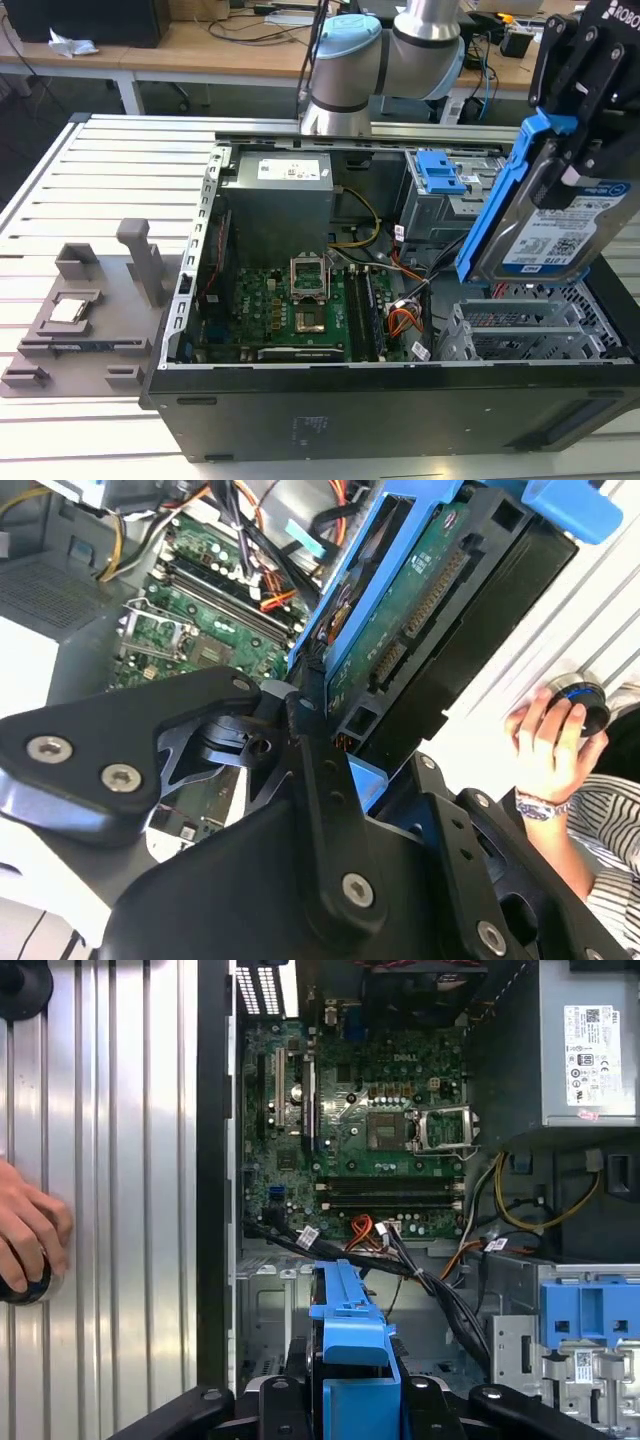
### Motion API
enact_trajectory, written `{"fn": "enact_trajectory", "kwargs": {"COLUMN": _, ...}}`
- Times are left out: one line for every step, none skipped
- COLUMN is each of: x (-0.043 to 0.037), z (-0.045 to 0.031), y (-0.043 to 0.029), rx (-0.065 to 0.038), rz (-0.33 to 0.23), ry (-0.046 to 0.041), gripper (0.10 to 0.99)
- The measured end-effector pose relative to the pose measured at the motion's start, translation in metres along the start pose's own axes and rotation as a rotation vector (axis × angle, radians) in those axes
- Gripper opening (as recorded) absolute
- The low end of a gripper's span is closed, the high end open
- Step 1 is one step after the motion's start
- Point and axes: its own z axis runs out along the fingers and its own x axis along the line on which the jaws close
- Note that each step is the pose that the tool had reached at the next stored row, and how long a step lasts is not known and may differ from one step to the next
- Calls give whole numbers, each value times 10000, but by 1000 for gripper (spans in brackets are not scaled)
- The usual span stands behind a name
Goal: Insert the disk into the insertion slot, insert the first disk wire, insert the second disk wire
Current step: 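Insert the disk into the insertion slot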
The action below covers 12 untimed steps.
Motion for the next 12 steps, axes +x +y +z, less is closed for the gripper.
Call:
{"fn": "enact_trajectory", "kwargs": {"x": -24, "z": 0, "y": 1, "rx": 0, "rz": 1, "ry": 2, "gripper": 365}}
{"fn": "enact_trajectory", "kwargs": {"x": -55, "z": 0, "y": 1, "rx": 0, "rz": 0, "ry": 4, "gripper": 365}}
{"fn": "enact_trajectory", "kwargs": {"x": -87, "z": -1, "y": 1, "rx": 0, "rz": 0, "ry": 8, "gripper": 365}}
{"fn": "enact_trajectory", "kwargs": {"x": -113, "z": 0, "y": 2, "rx": 0, "rz": 0, "ry": 10, "gripper": 365}}
{"fn": "enact_trajectory", "kwargs": {"x": -151, "z": 2, "y": 2, "rx": 1, "rz": 1, "ry": 13, "gripper": 365}}
{"fn": "enact_trajectory", "kwargs": {"x": -169, "z": 10, "y": 2, "rx": 0, "rz": 0, "ry": 17, "gripper": 365}}
{"fn": "enact_trajectory", "kwargs": {"x": -183, "z": 22, "y": 2, "rx": 1, "rz": 0, "ry": 17, "gripper": 365}}
{"fn": "enact_trajectory", "kwargs": {"x": -188, "z": 36, "y": 2, "rx": 1, "rz": 0, "ry": 17, "gripper": 365}}
{"fn": "enact_trajectory", "kwargs": {"x": -189, "z": 57, "y": 1, "rx": 0, "rz": 0, "ry": 16, "gripper": 365}}
{"fn": "enact_trajectory", "kwargs": {"x": -190, "z": 73, "y": 0, "rx": 1, "rz": 2, "ry": 21, "gripper": 365}}
{"fn": "enact_trajectory", "kwargs": {"x": -190, "z": 83, "y": -3, "rx": 1, "rz": 3, "ry": 31, "gripper": 365}}
{"fn": "enact_trajectory", "kwargs": {"x": -189, "z": 93, "y": -7, "rx": 1, "rz": 1, "ry": 45, "gripper": 365}}
